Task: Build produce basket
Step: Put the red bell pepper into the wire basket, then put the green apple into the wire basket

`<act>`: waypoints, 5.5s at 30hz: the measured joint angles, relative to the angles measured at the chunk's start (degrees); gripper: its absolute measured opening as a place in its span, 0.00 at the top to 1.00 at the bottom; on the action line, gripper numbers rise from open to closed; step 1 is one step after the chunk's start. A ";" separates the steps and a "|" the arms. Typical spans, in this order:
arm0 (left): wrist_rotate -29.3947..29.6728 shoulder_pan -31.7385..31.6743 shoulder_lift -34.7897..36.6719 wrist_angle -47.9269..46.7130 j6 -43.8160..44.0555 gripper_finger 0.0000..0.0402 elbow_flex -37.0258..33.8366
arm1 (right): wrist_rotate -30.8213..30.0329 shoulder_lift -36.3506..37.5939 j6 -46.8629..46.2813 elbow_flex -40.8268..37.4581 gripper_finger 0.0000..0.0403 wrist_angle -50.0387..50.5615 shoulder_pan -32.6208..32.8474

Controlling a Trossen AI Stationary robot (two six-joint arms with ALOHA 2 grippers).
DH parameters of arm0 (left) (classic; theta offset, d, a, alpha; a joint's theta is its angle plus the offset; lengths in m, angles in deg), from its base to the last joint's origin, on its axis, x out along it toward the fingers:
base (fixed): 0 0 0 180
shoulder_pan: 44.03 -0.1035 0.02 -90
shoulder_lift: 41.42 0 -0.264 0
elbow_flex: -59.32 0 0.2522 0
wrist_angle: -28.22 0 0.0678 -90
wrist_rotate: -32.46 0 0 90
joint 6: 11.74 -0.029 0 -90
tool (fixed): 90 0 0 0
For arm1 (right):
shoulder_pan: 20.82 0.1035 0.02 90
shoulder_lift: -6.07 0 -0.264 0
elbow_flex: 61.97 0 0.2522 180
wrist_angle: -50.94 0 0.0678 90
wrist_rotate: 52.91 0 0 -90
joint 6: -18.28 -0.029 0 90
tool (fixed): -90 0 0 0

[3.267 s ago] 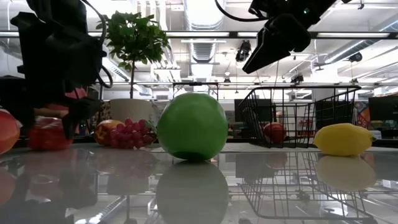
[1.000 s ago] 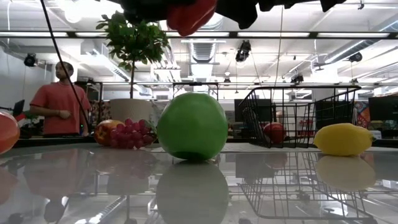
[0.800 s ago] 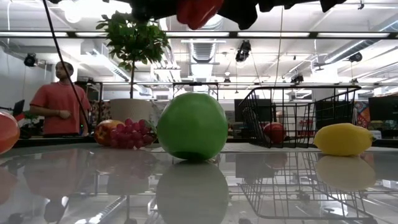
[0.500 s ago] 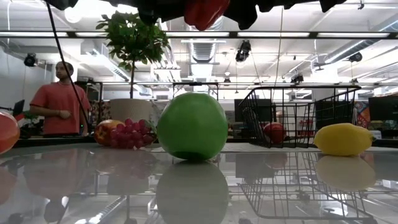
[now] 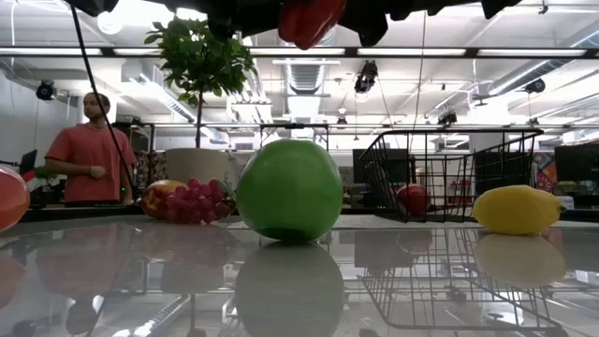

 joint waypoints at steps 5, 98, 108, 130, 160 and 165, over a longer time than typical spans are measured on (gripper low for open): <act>0.20 -0.04 0.47 -1.19 -2.88 0.14 -0.02 | -2.11 0.63 -1.09 0.00 0.34 4.00 -0.04; 17.68 -0.66 16.00 -17.09 -13.53 0.12 -4.94 | -35.35 7.85 -45.99 3.21 0.17 54.46 -16.47; 10.66 -0.66 15.99 -18.99 -1.93 0.12 -7.18 | -30.55 15.63 -34.61 4.54 0.18 54.23 -0.10; -9.52 5.08 4.99 -17.98 20.80 0.12 -4.16 | -32.37 -2.72 -19.59 1.38 0.18 33.59 24.53; -15.77 2.40 -13.81 -31.56 36.13 0.12 8.33 | -32.09 -5.57 -18.45 0.89 0.18 29.74 28.50; -17.78 2.12 -15.98 -30.69 37.54 0.12 8.36 | -32.09 -5.57 -18.78 0.70 0.18 29.75 28.48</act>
